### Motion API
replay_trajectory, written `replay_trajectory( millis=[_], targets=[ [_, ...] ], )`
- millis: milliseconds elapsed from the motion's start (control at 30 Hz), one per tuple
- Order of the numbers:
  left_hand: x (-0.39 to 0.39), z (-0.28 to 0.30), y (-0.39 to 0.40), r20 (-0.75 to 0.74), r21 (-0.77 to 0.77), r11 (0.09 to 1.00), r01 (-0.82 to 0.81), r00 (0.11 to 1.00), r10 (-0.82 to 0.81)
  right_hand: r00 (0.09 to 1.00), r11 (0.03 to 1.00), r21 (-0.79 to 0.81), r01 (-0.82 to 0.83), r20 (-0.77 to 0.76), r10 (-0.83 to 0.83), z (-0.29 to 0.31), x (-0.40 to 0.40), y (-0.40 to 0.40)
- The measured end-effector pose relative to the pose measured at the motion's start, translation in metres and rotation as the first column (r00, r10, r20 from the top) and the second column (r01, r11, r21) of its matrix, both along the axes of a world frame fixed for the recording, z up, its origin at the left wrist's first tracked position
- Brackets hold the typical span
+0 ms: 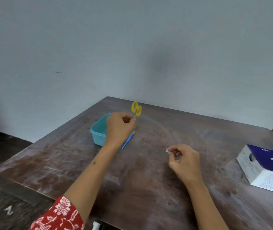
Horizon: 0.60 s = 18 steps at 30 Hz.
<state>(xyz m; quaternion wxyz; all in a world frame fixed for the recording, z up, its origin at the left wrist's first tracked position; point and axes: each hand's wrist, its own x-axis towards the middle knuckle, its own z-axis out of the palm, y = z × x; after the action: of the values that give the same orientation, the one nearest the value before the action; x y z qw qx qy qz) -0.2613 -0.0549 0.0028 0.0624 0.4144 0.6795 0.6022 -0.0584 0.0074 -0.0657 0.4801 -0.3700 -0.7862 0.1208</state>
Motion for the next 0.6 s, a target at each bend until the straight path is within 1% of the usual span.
replay_trajectory(
  millis=[33, 100, 167, 233, 300, 400, 600],
  targets=[
    [-0.014, 0.005, -0.006, -0.071, -0.012, 0.997, -0.076, 0.995, 0.075, 1.000, 1.000, -0.004, 0.002, -0.008, -0.002, -0.001, 0.000, 0.001],
    [-0.036, 0.013, -0.013, -0.237, -0.109, 0.973, -0.203, 0.956, 0.173, 1.000, 1.000, -0.013, 0.012, -0.019, -0.012, -0.001, 0.001, 0.002],
    [-0.051, 0.019, -0.015, -0.349, -0.269, 0.920, -0.286, 0.919, 0.184, 1.000, 1.000, -0.020, 0.019, -0.021, -0.019, -0.002, 0.000, 0.002],
    [-0.057, 0.019, -0.015, -0.432, -0.388, 0.861, -0.330, 0.890, 0.147, 1.000, 0.999, -0.021, 0.025, -0.012, -0.025, -0.002, 0.000, 0.002],
    [-0.057, 0.018, -0.013, -0.484, -0.462, 0.816, -0.346, 0.870, 0.095, 1.000, 0.999, -0.025, 0.029, -0.002, -0.029, -0.002, 0.000, 0.001],
    [-0.052, 0.015, -0.009, -0.519, -0.547, 0.757, -0.356, 0.854, 0.027, 0.999, 0.999, -0.038, 0.036, 0.002, -0.036, -0.002, 0.001, 0.001],
    [-0.047, 0.010, -0.005, -0.552, -0.603, 0.707, -0.369, 0.833, -0.036, 0.999, 0.998, -0.055, 0.038, -0.008, -0.038, -0.002, 0.002, 0.001]
  ],
)
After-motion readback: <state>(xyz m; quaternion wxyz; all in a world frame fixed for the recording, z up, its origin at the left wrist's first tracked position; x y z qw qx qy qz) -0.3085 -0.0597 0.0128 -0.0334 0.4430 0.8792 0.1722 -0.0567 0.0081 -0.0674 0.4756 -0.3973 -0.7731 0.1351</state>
